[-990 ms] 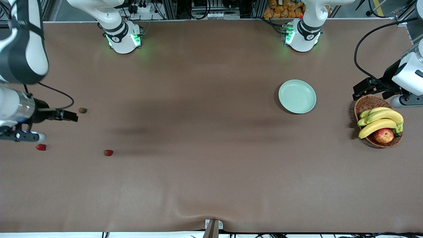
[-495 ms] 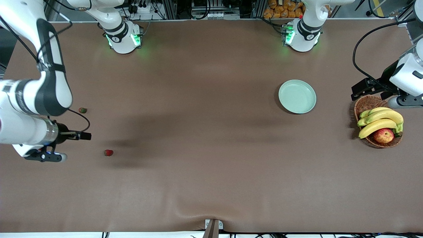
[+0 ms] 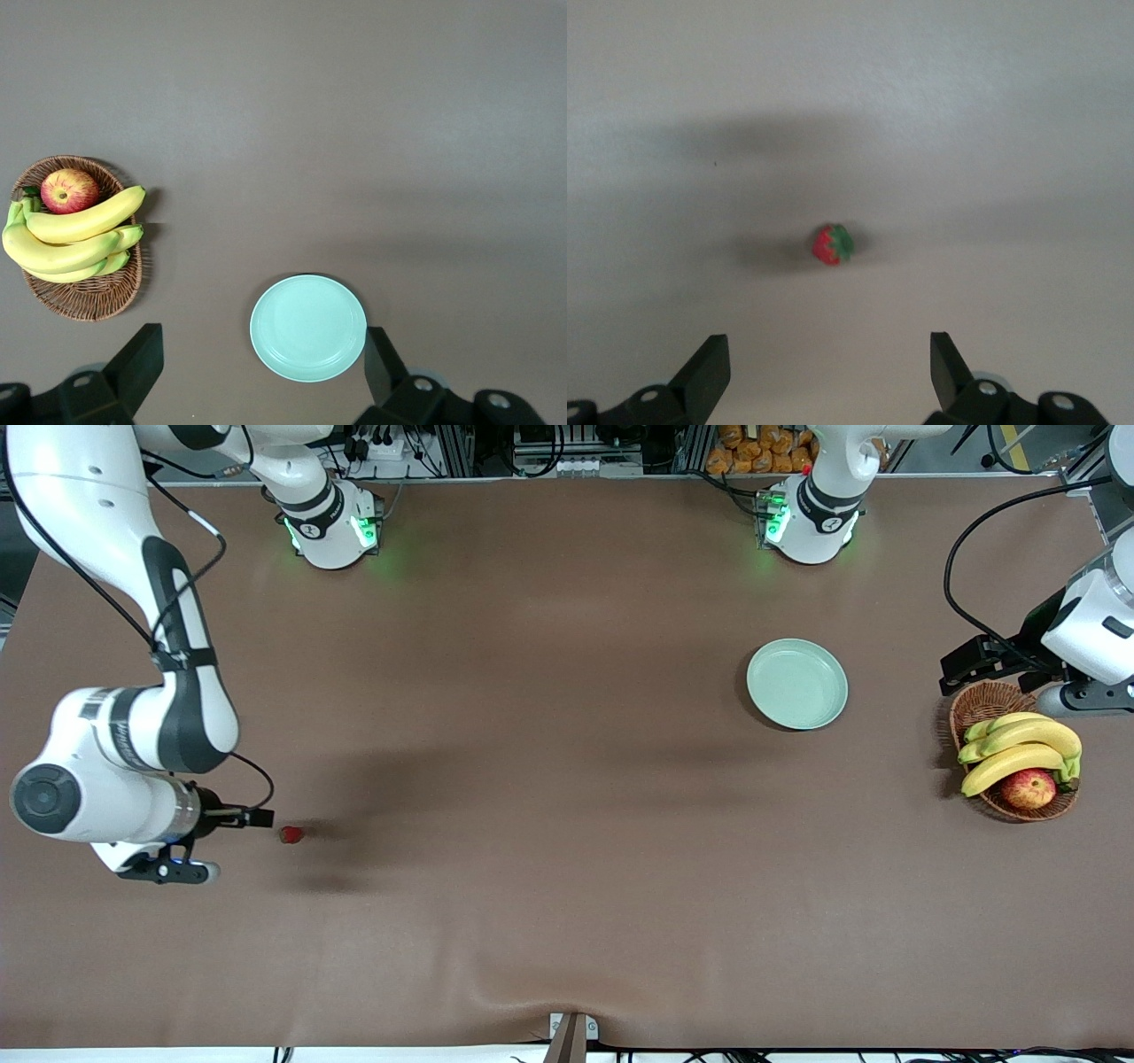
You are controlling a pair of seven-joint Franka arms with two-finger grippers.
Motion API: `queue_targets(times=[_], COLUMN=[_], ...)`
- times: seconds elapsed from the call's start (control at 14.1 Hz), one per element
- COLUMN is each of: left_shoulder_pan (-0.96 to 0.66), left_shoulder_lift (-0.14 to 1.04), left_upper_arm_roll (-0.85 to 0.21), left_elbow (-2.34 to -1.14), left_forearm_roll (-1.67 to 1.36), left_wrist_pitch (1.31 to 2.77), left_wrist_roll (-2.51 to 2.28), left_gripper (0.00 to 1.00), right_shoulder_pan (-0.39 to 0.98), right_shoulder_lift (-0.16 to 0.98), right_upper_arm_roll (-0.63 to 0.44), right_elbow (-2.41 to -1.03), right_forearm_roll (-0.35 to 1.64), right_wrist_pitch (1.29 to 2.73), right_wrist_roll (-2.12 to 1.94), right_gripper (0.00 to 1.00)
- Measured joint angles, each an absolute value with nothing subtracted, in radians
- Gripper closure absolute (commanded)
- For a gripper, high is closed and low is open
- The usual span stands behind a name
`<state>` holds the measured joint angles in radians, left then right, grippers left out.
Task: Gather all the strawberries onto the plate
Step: 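Reach the right gripper down to a strawberry and grasp it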
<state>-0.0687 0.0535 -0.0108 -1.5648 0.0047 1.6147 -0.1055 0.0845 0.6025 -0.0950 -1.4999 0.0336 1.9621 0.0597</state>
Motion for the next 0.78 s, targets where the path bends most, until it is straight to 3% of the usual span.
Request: queue_targets(times=[0.28,0.78], left_shoulder_pan=[-0.069,-0.068], left_shoulder_lift=[0.056,0.057], left_upper_arm_roll=[-0.011,-0.010], left_elbow=[-1.566,-1.567], left_forearm_roll=[0.005,0.005], left_wrist_pitch=[1.615,1.615], left_wrist_roll=[-0.106,-0.106], left_gripper=[0.00,0.00], right_shoulder_pan=[0.088,0.081], right_shoulder_lift=[0.682,0.752], right_upper_arm_roll=[-0.098,-0.100], right_elbow=[-1.501,-1.510], right_forearm_roll=[0.039,0.115], right_wrist_pitch=[2.063,2.074], right_wrist_roll=[0.071,0.072], right_gripper=[0.00,0.00])
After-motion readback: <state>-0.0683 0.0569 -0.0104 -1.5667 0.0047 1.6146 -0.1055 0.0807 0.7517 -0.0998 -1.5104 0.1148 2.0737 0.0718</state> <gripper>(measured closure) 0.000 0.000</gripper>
